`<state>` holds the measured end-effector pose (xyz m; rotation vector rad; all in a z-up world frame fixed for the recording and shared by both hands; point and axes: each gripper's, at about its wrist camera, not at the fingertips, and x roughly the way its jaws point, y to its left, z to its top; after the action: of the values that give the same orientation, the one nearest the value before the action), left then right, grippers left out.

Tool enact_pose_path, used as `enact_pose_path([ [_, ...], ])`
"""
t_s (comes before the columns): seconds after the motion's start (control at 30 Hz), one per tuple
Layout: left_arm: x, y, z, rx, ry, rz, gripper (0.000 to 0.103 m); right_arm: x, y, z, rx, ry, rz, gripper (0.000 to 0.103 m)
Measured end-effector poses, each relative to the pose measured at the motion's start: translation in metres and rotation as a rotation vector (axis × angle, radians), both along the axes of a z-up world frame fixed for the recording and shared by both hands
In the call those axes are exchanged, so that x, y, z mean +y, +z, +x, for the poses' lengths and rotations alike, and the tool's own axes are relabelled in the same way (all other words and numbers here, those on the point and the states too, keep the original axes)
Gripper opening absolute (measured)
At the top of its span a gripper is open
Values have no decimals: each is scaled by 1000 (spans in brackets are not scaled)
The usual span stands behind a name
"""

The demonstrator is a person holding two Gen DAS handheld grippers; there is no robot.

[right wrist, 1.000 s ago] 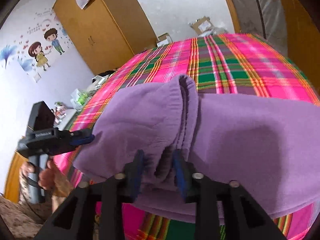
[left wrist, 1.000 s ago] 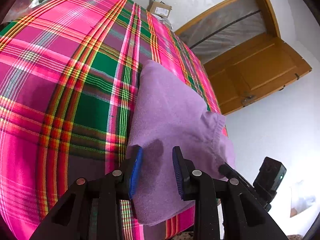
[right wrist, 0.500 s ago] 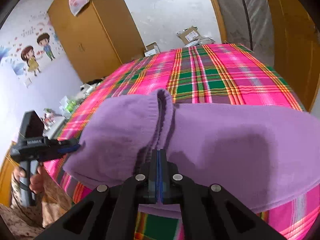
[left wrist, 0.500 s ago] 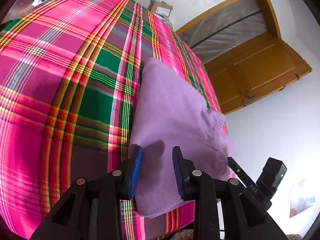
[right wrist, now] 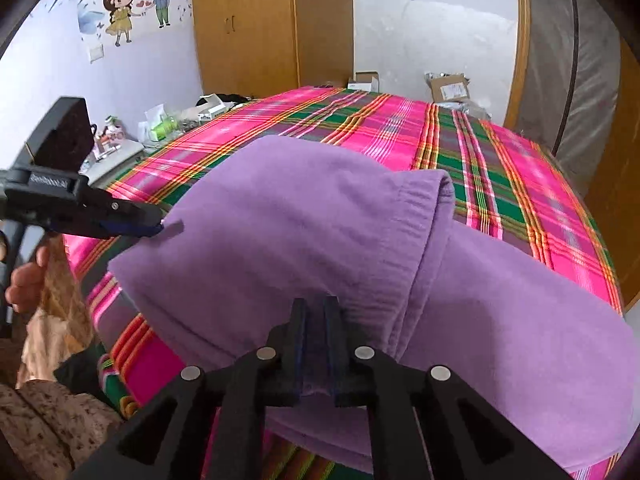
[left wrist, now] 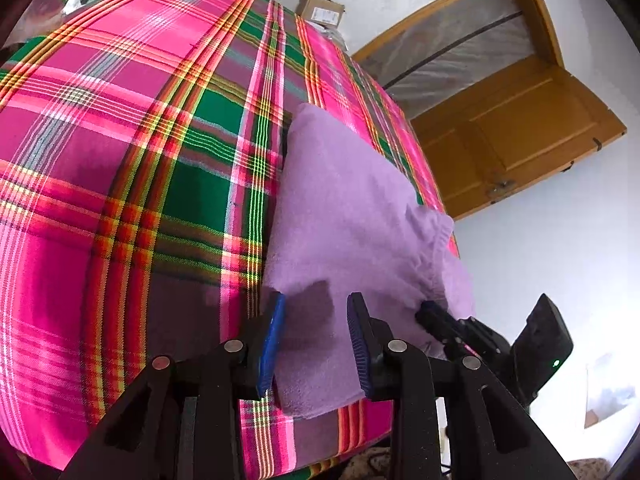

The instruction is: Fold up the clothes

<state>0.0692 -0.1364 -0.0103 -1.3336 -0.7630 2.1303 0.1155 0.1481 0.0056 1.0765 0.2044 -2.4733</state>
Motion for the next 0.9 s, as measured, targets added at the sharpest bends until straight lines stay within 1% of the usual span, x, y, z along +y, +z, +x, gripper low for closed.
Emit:
enact_pose_path([
  [0.1,-1,0,1,3,-10,-6,33,2,2,-1,-15,10,-11,7],
  [0.13,-1,1,1,7,-13,-9,33,2,4,-2,-18,11,-17,9],
  [0.23,1,2,3,16,-27,-20,33,3,16,-14,-5,6,-74,12],
  [0.33,5,4,6,32,-53,-56,33,-3,22,-37,10,-8,-48,12],
  [0.43,8,6,8,50,-77,-79,33,-6,17,-60,7,-22,12,12],
  [0.5,8,5,9,54,-86,-77,33,-5,9,-76,-23,-41,32,12],
  [0.57,8,4,9,59,-96,-75,33,-2,4,-89,-43,-56,25,9],
  [0.63,8,5,9,68,-110,-86,33,-2,6,-91,-47,-68,13,8],
  [0.77,13,7,9,87,-136,-118,33,-1,19,-94,1,-91,-25,10],
  [0.83,13,7,9,92,-143,-125,33,-3,18,-105,-7,-99,-6,11],
  [0.9,10,7,10,91,-145,-118,33,-4,10,-116,-34,-104,18,11],
])
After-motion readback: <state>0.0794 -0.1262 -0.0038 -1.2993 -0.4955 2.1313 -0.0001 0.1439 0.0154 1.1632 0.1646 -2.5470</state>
